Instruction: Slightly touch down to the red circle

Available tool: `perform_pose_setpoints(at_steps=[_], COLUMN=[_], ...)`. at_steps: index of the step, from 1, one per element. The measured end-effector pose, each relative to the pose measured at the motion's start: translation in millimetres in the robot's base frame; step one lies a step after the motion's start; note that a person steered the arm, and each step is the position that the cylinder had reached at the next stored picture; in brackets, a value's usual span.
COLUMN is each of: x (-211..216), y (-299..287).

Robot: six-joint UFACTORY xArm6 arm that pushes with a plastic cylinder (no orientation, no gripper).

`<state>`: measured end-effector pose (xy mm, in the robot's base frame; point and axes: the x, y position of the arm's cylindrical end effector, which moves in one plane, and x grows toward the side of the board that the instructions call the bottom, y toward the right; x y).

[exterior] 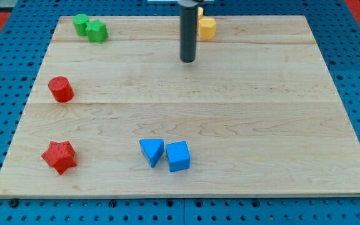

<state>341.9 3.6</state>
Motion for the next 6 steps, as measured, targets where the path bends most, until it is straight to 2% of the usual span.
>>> perform_pose_setpoints(at_steps=[1,2,4,5,6], x=[0,51,92,97,117], y=[0,-3,-118,-206,-252])
